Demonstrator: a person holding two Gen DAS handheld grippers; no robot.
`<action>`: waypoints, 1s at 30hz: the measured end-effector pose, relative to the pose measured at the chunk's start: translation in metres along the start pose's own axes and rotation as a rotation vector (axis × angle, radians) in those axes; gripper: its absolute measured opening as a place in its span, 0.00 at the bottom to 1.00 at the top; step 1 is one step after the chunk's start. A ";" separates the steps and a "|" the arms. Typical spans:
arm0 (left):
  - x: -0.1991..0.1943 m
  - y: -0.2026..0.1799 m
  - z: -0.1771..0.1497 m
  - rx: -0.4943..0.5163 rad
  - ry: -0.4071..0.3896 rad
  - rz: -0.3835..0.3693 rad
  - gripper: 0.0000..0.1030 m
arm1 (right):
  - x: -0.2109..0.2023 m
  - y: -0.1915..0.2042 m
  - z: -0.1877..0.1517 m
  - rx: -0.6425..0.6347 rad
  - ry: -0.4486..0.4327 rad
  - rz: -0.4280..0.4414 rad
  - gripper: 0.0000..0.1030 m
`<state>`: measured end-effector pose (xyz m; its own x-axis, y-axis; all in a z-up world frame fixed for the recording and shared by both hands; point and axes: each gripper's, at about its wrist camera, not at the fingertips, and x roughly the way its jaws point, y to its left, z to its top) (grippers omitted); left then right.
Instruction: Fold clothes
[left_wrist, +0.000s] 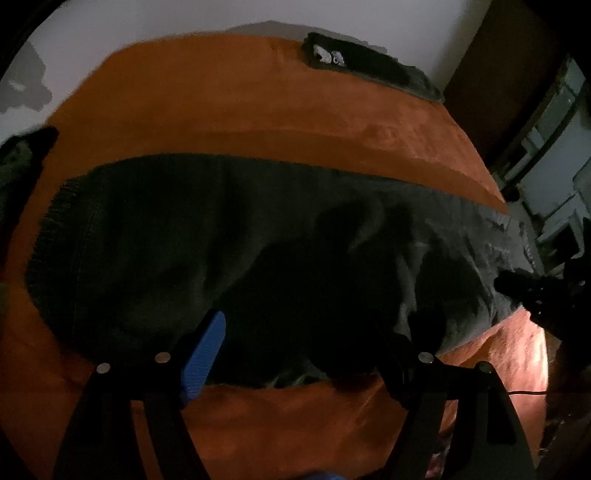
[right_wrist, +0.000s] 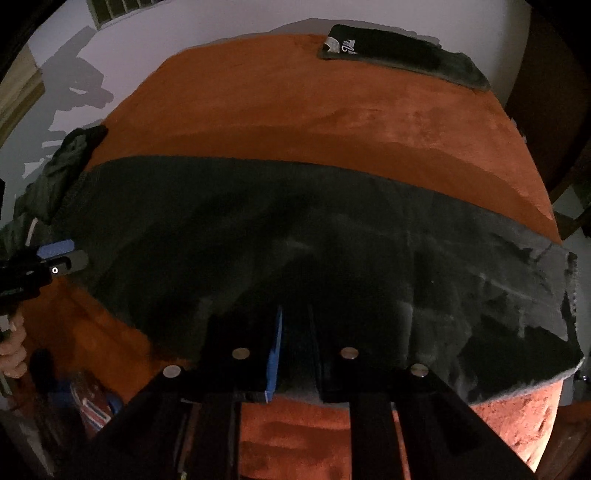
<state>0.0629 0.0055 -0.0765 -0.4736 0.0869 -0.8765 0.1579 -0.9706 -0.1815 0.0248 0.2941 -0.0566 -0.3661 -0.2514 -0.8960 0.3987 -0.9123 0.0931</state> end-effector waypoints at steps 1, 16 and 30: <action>-0.004 0.001 -0.002 0.005 -0.009 0.020 0.76 | -0.003 0.000 -0.003 -0.001 -0.006 -0.003 0.16; -0.004 0.073 -0.019 -0.058 -0.168 0.416 0.77 | 0.054 -0.107 -0.061 0.124 -0.132 -0.014 0.55; 0.012 0.148 -0.032 -0.287 -0.094 0.551 0.77 | 0.041 -0.251 -0.104 0.238 -0.142 -0.260 0.22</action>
<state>0.1086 -0.1295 -0.1279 -0.3288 -0.4416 -0.8348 0.6203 -0.7675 0.1617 -0.0029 0.5462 -0.1615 -0.5493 -0.0285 -0.8352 0.0766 -0.9969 -0.0163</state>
